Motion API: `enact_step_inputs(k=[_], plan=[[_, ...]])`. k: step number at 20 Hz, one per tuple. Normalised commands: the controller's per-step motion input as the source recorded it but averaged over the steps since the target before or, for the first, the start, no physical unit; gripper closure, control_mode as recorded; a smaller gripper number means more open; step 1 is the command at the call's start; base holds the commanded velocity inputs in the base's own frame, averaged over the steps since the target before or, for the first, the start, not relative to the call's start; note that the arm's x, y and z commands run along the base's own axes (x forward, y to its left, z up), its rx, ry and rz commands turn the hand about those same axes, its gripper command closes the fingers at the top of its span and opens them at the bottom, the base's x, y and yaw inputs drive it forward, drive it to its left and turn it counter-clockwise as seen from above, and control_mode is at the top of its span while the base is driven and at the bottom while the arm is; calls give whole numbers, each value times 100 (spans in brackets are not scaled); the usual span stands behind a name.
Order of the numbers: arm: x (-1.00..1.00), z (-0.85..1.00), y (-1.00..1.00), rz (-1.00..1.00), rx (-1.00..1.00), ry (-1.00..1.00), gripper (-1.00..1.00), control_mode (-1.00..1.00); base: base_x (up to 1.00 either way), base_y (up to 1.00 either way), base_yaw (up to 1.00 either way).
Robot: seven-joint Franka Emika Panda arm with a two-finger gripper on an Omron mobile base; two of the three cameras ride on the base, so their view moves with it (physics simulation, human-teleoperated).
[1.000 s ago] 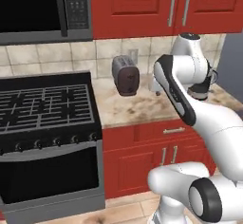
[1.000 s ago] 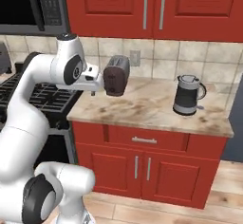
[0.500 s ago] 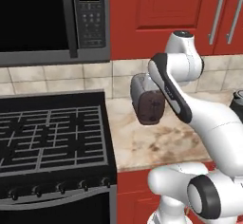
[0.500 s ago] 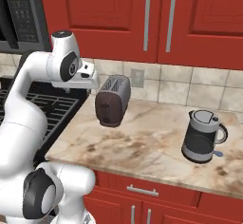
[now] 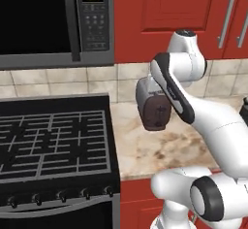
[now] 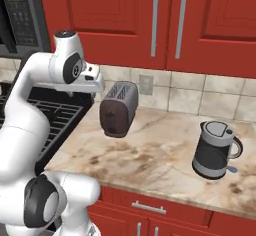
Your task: Navigate to the toaster.
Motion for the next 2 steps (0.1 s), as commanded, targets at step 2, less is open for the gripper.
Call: enact_step_inputs(k=[2], plan=[[0, 0, 0, 0, 0, 0, -100, 100, 56, 0, 0]])
